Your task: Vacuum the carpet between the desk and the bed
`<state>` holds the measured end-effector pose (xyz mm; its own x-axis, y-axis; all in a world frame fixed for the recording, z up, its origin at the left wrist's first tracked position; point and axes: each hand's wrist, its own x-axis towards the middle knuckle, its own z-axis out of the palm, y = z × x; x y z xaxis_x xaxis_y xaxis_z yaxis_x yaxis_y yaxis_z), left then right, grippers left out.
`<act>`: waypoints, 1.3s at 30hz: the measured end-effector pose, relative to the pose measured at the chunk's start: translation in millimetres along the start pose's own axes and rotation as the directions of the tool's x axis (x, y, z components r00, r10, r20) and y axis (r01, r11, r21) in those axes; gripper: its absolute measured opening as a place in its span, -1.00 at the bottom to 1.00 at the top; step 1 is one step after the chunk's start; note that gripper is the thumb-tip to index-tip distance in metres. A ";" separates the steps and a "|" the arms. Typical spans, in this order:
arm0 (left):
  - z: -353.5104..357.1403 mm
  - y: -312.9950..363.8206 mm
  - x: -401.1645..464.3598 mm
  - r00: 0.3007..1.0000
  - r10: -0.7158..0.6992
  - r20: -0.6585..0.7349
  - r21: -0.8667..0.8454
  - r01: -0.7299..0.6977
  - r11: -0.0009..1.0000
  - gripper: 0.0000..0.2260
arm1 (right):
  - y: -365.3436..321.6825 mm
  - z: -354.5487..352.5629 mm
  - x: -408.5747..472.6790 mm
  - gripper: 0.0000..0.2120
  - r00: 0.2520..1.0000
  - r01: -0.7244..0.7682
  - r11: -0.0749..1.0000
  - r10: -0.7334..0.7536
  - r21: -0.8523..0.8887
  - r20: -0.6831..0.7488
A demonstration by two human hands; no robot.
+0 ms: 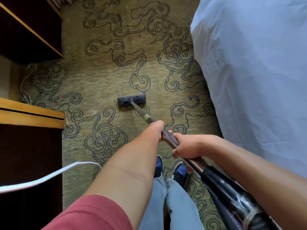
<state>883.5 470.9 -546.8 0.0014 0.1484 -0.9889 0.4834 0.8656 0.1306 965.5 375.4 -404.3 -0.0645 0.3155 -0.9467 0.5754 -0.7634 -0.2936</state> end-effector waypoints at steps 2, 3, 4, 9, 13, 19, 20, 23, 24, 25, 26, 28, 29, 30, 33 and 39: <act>0.0 -11.4 -3.1 1.000 0.006 -0.011 0.009 -0.006 1.000 -0.74 | 3.6 10.6 -6.6 -0.48 1.000 -0.005 0.998 0.005 0.056 0.008; 0.7 -16.9 -4.4 1.000 0.002 -0.018 0.001 -0.002 1.000 -0.75 | 5.9 15.1 -9.4 -0.43 1.000 -0.006 0.997 0.005 0.074 0.007; 2.4 -25.0 -4.2 1.000 -0.003 -0.023 -0.017 0.002 1.000 -0.76 | 10.0 21.3 -12.3 -0.39 1.000 -0.009 0.997 0.008 0.080 0.016; 12.5 -62.8 -3.8 1.000 -0.028 -0.001 -0.087 0.028 0.996 -0.70 | 34.1 53.0 -18.8 -0.39 1.000 -0.006 1.000 0.006 0.026 0.001; 28.6 -96.7 4.1 1.000 0.000 -0.009 -0.160 -0.001 0.987 -0.68 | 65.0 78.1 -15.7 -0.31 0.999 -0.001 0.995 -0.004 -0.103 -0.046; 39.8 -114.8 27.3 0.992 0.060 -0.111 -0.186 -0.080 0.979 -0.66 | 90.2 92.5 -0.8 -0.39 0.999 0.023 0.999 -0.023 0.035 -0.022; 38.8 -115.5 32.4 0.992 0.070 -0.109 -0.193 -0.090 0.977 -0.66 | 91.3 93.6 4.5 -0.39 0.999 0.034 0.999 -0.034 0.004 -0.034; 27.8 -117.9 46.9 0.979 0.099 -0.180 -0.177 -0.132 0.975 -0.67 | 83.6 103.4 18.2 -0.40 0.996 0.049 0.996 -0.054 -0.075 -0.067; 19.2 -114.1 51.3 0.977 0.111 -0.181 -0.170 -0.142 0.975 -0.69 | 77.3 107.5 24.2 -0.41 0.996 0.053 0.998 -0.056 -0.043 -0.072; 10.9 -106.5 54.0 0.976 0.124 -0.177 -0.173 -0.155 0.973 -0.72 | 68.5 108.5 31.5 -0.43 0.995 0.061 0.998 -0.062 -0.005 -0.075; 2.7 -98.2 56.4 0.976 0.135 -0.173 -0.179 -0.166 0.970 -0.73 | 58.7 106.3 38.2 -0.44 0.994 0.073 0.997 -0.071 0.021 -0.080; -11.7 -78.6 60.6 0.973 0.153 -0.174 -0.175 -0.183 0.967 -0.75 | 37.5 94.2 52.0 -0.45 0.991 0.099 0.995 -0.096 0.026 -0.095; -17.1 -69.7 61.9 0.970 0.165 -0.181 -0.149 -0.193 0.970 -0.76 | 27.9 87.6 55.6 -0.45 0.990 0.106 0.994 -0.103 0.024 -0.100; -23.7 -60.0 63.6 0.965 0.175 -0.193 -0.119 -0.200 0.973 -0.75 | 18.0 81.3 59.6 -0.46 0.989 0.108 0.994 -0.104 0.033 -0.102; -40.6 -20.9 75.6 0.964 0.188 -0.188 -0.106 -0.210 0.972 -0.81 | -8.8 57.7 80.8 -0.50 0.992 0.086 0.993 -0.078 0.081 -0.097; -76.4 51.5 100.6 0.961 0.195 -0.195 -0.089 -0.216 0.972 -0.84 | -59.5 16.5 126.0 -0.51 0.995 0.078 0.970 -0.061 0.230 -0.077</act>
<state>841.7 567.0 -634.1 -0.0750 0.4049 -0.9113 0.3916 0.8524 0.3465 909.7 451.2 -508.3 -0.0362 0.4043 -0.9139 0.3659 -0.8456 -0.3886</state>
